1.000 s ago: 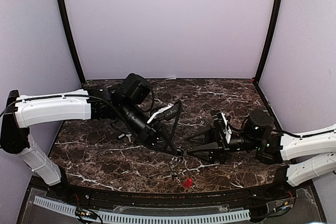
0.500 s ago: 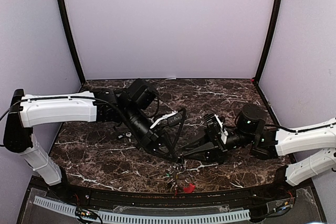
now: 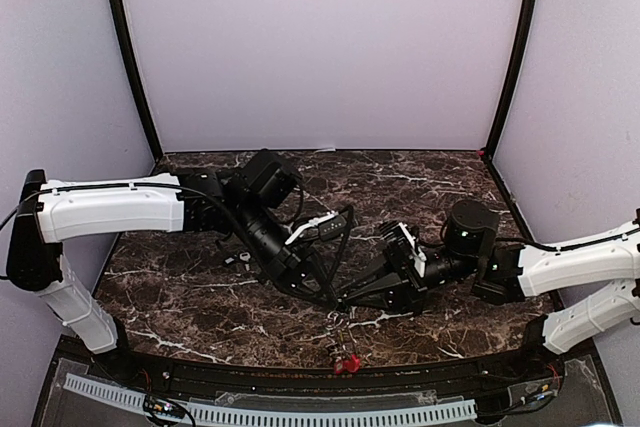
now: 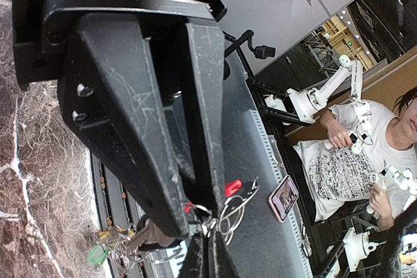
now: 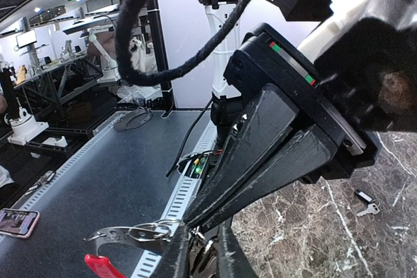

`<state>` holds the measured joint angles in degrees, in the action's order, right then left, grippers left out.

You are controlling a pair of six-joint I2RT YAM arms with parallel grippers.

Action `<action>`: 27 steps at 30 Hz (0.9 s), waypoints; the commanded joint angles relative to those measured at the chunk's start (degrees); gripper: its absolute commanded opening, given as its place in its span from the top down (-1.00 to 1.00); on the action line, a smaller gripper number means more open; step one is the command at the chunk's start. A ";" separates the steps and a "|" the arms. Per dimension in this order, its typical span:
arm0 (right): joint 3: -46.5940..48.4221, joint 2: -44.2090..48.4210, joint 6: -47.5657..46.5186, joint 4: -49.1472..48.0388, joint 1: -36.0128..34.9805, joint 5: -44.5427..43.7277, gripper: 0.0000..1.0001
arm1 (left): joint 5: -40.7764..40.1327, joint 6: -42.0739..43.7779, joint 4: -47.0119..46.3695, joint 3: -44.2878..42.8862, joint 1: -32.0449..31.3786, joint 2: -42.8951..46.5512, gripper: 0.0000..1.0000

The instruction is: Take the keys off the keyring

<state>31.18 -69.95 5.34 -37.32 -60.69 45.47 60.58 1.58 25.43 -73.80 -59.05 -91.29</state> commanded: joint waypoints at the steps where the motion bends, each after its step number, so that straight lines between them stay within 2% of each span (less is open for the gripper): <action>1: 1.53 -0.07 0.52 -1.19 0.23 0.71 0.79 | 1.67 0.94 -0.47 -1.57 -0.21 0.59 1.00; 6: 0.77 0.65 1.03 -1.99 0.30 0.25 1.00 | 0.96 1.24 -0.30 -1.23 -0.17 0.50 1.00; 13: -0.44 1.89 1.20 -2.31 0.38 1.39 1.00 | -1.23 2.19 -1.02 0.31 0.29 1.61 1.00; 20: -1.01 4.01 -0.10 0.64 0.57 1.41 1.00 | 1.26 1.00 -3.98 2.37 2.37 2.92 1.00; 27: -0.44 1.83 0.49 0.58 0.57 3.04 1.00 | 3.97 -0.67 -7.80 4.29 4.57 3.86 1.00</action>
<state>30.50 -67.53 5.85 -35.97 -60.03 45.08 62.17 1.96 20.91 -70.89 -56.25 -90.72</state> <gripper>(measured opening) 0.007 0.009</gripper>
